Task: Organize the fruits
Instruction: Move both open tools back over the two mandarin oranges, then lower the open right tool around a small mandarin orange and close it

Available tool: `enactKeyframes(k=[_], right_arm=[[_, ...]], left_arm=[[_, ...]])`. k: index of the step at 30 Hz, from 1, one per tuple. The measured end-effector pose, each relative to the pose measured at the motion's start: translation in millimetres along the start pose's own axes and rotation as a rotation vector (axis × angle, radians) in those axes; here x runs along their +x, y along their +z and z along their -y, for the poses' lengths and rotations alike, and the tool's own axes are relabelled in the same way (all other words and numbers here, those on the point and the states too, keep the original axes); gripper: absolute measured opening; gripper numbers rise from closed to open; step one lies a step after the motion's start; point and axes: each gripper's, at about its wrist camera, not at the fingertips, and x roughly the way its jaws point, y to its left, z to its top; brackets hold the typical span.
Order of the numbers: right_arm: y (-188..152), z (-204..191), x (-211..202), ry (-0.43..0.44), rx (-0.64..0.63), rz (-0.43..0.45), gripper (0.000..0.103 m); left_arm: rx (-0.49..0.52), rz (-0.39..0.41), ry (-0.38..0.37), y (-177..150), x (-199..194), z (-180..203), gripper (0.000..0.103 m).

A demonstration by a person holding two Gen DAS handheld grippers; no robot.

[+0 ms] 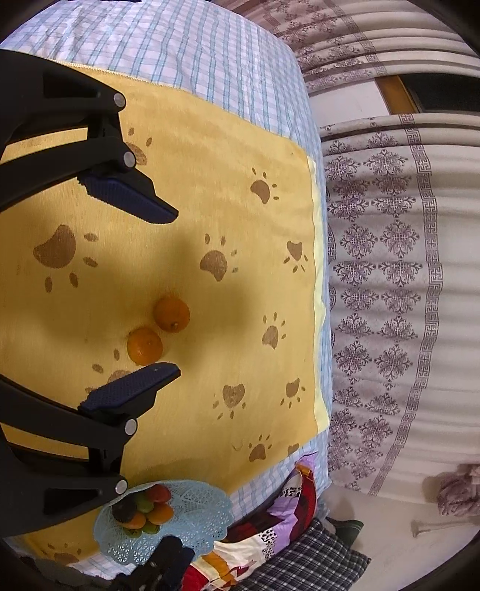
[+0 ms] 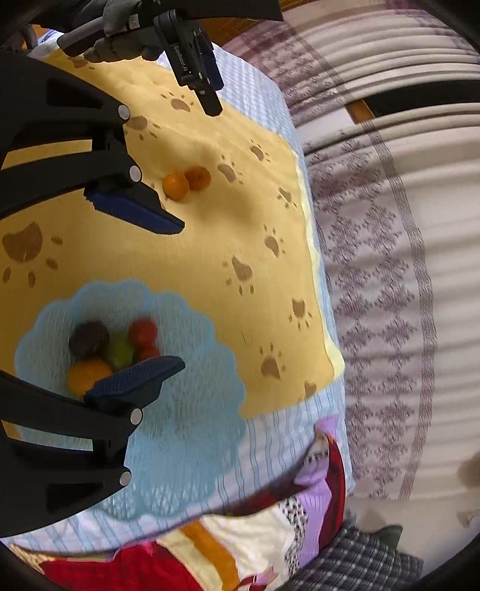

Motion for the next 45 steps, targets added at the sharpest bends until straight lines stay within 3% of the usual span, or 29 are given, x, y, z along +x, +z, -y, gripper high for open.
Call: enactKeyframes(k=[17,29,32,34,45], right_arm=[[-5,-82,75,0.083,-0.108,-0.128,0.070],[-11,-118,135,0.119,-0.124,-0.216,0.070],[-11,-122,148,0.121,-0.117,-0.237,0.067],[-11,-125,158,0.118,-0.119,-0.254,0.060],[-12,-129,185,0.097,-0.122,-0.285,0.051]], left_arm=[[-0.061,-0.029,0.038,-10,15,-42,0.077],[-0.082,-0.062,0.046,-20,29,-68,0.077],[-0.095,-0.069,0.049,-22,33,-75,0.077],[-0.101,-0.079,0.052,-22,36,-78,0.077],[-0.098,-0.100,0.058,-20,49,-79,0.077]])
